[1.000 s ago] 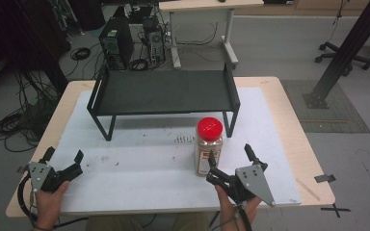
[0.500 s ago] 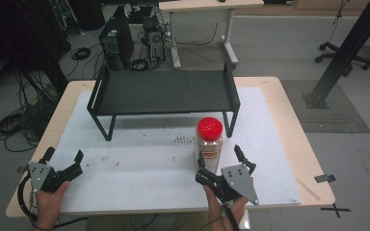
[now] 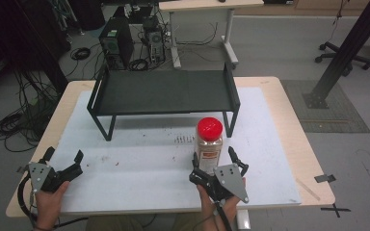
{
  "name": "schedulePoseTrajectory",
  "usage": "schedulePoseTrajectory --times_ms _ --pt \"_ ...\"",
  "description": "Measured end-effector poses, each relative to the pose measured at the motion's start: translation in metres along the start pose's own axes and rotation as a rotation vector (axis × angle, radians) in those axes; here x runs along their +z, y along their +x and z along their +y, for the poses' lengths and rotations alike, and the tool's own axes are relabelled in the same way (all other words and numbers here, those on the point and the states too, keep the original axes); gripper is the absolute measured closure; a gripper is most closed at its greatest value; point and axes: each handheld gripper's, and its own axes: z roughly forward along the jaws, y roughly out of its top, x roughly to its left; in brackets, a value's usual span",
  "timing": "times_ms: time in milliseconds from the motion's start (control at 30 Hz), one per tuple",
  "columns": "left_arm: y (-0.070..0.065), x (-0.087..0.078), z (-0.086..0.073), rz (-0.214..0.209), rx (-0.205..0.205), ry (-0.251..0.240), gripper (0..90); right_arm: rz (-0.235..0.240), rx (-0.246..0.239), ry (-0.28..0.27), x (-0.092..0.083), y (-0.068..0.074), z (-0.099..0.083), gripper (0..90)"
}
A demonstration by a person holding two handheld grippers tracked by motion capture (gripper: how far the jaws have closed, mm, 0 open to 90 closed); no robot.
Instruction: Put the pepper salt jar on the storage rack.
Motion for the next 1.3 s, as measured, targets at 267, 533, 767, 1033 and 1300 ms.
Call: schedulePoseTrajectory --times_ms 267,533,767,1033,1300 --pt "0.000 0.000 0.000 -0.001 0.000 -0.002 2.9 -0.003 0.000 0.014 0.003 0.004 -0.005 2.5" --pt "0.000 0.000 0.000 0.000 0.002 -0.003 2.9 -0.004 0.007 0.034 0.005 0.007 -0.011 2.6" --pt "0.000 0.000 0.000 -0.001 0.003 -0.005 3.0 -0.016 0.023 0.051 0.007 0.009 -0.017 2.8" --pt "0.000 -0.001 0.000 -0.002 0.004 -0.006 2.9 -0.036 0.020 0.073 0.008 0.010 -0.023 2.8" --pt "0.000 -0.001 0.000 -0.002 0.004 -0.007 2.9 -0.047 0.018 0.092 0.010 0.010 -0.029 2.9"
